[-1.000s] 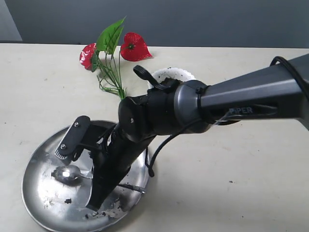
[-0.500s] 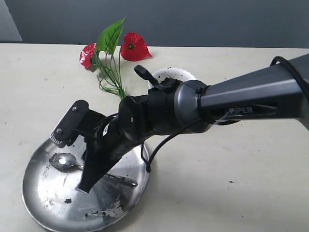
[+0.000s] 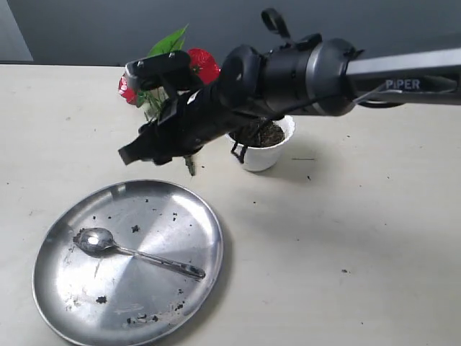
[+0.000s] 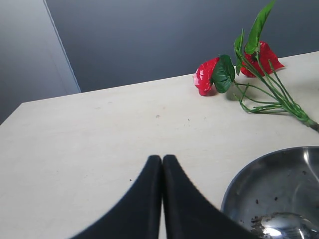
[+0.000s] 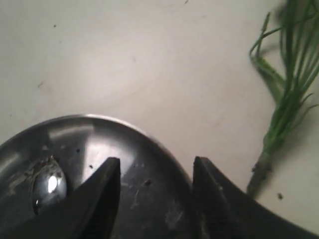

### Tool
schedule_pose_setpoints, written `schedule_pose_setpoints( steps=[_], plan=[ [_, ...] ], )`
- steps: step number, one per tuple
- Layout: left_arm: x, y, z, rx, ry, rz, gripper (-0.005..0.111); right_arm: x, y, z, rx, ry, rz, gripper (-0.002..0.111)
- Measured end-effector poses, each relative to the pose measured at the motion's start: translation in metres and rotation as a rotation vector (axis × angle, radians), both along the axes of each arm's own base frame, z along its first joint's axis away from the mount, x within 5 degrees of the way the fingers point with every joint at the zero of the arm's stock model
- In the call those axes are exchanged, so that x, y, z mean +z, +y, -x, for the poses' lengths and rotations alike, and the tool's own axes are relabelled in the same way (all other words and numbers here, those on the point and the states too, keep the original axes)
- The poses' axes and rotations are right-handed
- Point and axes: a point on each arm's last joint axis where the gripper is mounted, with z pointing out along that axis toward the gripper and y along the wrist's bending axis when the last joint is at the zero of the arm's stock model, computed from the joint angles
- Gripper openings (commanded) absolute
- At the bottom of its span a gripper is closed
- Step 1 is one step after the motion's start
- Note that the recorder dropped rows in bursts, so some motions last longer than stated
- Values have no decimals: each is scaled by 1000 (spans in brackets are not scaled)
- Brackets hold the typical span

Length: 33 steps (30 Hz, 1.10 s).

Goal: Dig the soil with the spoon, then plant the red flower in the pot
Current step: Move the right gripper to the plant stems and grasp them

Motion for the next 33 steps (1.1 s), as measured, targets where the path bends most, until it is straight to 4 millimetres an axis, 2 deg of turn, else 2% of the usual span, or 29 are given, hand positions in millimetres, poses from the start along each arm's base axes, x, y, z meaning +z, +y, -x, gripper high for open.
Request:
schedule_pose_setpoints(
  steps=[6, 10, 13, 22, 25, 28, 33],
  plan=[
    [0, 0, 0, 0, 0, 0, 1, 30, -3, -25, -29, -67, -57, 46],
    [0, 0, 0, 0, 0, 0, 1, 53, 2, -35, -20, -129, -61, 46],
    [0, 0, 0, 0, 0, 0, 1, 56, 7, -47, -32, -151, -6, 46],
    [0, 0, 0, 0, 0, 0, 1, 12, 18, -81, -64, -87, 249, 47],
    [0, 0, 0, 0, 0, 0, 1, -1, 23, -87, -67, -65, 272, 48],
    [0, 0, 0, 0, 0, 0, 1, -12, 28, -93, -71, -51, 280, 57],
    [0, 0, 0, 0, 0, 0, 1, -28, 31, -102, -100, -48, 313, 55]
  ],
)
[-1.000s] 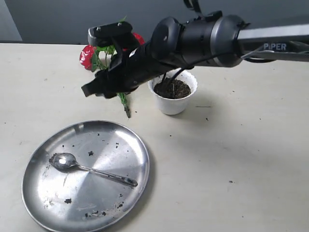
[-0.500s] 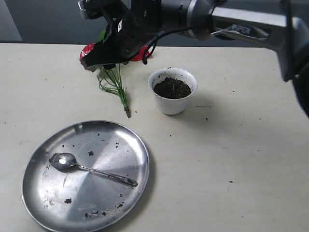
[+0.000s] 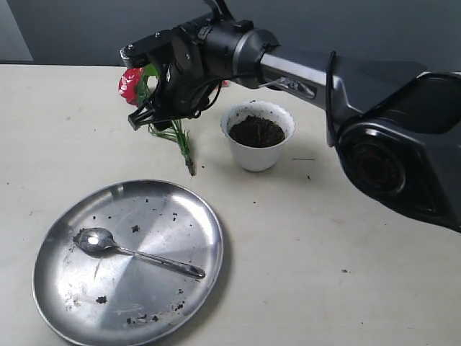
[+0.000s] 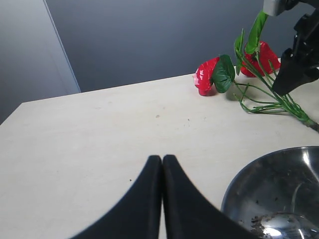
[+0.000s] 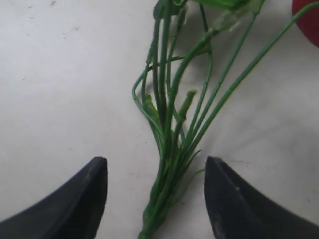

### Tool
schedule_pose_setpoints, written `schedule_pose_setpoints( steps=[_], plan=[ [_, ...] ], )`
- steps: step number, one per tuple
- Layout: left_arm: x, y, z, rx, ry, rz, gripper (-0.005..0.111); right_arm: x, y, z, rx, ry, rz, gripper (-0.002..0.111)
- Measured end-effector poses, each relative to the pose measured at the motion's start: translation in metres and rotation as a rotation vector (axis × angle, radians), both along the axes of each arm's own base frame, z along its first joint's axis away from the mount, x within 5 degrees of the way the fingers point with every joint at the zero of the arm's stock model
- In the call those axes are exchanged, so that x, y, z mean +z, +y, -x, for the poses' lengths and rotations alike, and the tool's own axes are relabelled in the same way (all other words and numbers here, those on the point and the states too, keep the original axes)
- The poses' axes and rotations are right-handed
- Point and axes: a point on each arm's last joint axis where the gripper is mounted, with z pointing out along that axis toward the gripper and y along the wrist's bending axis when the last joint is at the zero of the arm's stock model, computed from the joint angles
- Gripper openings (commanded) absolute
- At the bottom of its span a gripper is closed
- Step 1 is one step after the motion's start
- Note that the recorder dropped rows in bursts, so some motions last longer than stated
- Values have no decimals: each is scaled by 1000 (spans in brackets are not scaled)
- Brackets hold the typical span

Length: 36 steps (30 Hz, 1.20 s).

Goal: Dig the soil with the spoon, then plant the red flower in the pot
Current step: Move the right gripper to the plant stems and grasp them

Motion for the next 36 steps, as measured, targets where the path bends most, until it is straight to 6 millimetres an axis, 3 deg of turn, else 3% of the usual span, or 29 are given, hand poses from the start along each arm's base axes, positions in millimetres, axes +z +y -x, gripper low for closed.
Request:
schedule_pose_setpoints(
  steps=[9, 17, 28, 36],
  plan=[
    [0, 0, 0, 0, 0, 0, 1, -13, -5, -7, -40, -27, 92, 55],
    [0, 0, 0, 0, 0, 0, 1, -40, -4, -9, -42, -4, 112, 55],
    [0, 0, 0, 0, 0, 0, 1, -41, -2, -11, -47, -26, 82, 55],
    [0, 0, 0, 0, 0, 0, 1, -55, 1, -11, -55, -4, 68, 55]
  ],
)
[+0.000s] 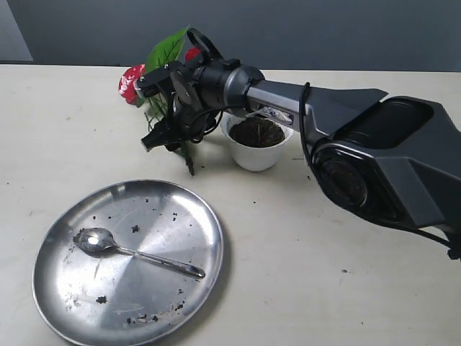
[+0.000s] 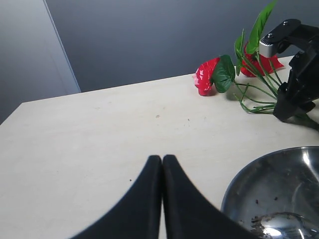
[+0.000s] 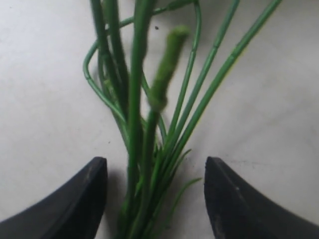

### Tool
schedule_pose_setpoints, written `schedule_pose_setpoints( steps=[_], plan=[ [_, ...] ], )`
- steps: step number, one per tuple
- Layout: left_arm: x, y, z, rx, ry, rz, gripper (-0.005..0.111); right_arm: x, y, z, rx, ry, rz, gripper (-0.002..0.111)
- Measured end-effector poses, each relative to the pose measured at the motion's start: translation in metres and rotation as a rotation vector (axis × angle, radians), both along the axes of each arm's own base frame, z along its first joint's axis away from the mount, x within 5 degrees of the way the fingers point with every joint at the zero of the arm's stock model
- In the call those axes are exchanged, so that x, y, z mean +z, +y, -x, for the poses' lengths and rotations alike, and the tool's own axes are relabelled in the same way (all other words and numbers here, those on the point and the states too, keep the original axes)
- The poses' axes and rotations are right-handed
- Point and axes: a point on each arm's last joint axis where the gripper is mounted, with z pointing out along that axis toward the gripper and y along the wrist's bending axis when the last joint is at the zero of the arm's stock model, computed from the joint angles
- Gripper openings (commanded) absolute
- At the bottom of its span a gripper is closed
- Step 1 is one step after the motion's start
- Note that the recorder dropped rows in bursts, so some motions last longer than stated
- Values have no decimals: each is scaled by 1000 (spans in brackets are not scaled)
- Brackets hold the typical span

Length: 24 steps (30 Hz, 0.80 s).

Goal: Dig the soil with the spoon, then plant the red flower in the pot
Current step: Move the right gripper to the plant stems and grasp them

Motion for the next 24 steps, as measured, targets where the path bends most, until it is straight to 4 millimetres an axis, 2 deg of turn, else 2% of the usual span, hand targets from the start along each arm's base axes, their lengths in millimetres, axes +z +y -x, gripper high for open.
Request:
schedule_pose_setpoints(
  steps=[4, 14, 17, 21, 22, 24],
  plan=[
    [0, 0, 0, 0, 0, 0, 1, 4, 1, -2, 0, -12, -10, 55],
    [0, 0, 0, 0, 0, 0, 1, 38, 11, -13, 4, -118, -101, 55],
    [0, 0, 0, 0, 0, 0, 1, 38, 12, -13, 6, -124, -104, 55],
    [0, 0, 0, 0, 0, 0, 1, 26, 12, -14, 8, -115, -92, 55],
    [0, 0, 0, 0, 0, 0, 1, 22, 12, -14, 9, -111, -89, 52],
    [0, 0, 0, 0, 0, 0, 1, 12, 12, -14, 9, -99, -79, 39]
  ],
)
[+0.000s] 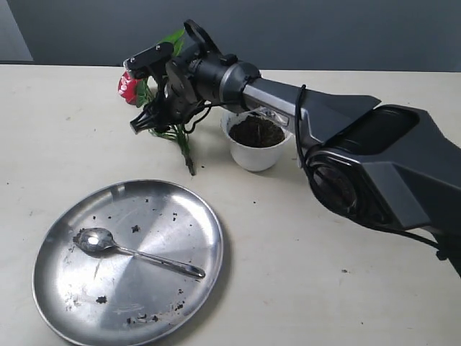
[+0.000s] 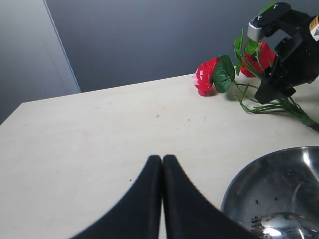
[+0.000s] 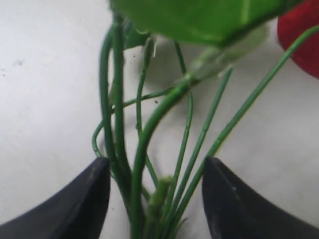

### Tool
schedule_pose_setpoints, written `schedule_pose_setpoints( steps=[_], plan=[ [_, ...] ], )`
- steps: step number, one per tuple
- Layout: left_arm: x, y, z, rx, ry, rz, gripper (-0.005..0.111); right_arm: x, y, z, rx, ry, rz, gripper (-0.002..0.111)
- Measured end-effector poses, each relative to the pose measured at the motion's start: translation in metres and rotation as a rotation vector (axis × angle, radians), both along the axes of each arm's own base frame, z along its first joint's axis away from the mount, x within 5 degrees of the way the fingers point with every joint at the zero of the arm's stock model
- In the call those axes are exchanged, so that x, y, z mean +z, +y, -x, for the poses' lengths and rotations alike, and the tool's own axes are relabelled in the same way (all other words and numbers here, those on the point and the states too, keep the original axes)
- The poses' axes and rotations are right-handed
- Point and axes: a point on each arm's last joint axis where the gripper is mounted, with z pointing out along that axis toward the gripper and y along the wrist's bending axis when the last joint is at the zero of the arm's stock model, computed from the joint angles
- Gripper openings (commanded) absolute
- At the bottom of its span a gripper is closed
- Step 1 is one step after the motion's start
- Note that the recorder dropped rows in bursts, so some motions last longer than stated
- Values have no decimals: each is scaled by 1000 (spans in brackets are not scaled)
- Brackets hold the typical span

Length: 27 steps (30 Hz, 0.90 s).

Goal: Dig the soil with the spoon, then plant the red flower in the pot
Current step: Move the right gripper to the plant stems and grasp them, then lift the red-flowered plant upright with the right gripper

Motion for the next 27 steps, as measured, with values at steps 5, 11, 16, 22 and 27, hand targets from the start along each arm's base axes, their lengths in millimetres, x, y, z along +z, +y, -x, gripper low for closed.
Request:
schedule_pose_setpoints(
  steps=[5, 11, 16, 22, 27],
  plan=[
    [0, 0, 0, 0, 0, 0, 1, -3, 1, -1, 2, -4, -4, -1],
    [0, 0, 0, 0, 0, 0, 1, 10, 6, -4, 0, -38, -68, 0],
    [0, 0, 0, 0, 0, 0, 1, 42, 10, -5, -22, -62, -158, 0],
    [0, 0, 0, 0, 0, 0, 1, 135, 4, 3, -16, -215, -310, 0],
    [0, 0, 0, 0, 0, 0, 1, 229, -20, 28, -10, -325, -362, 0]
  ],
)
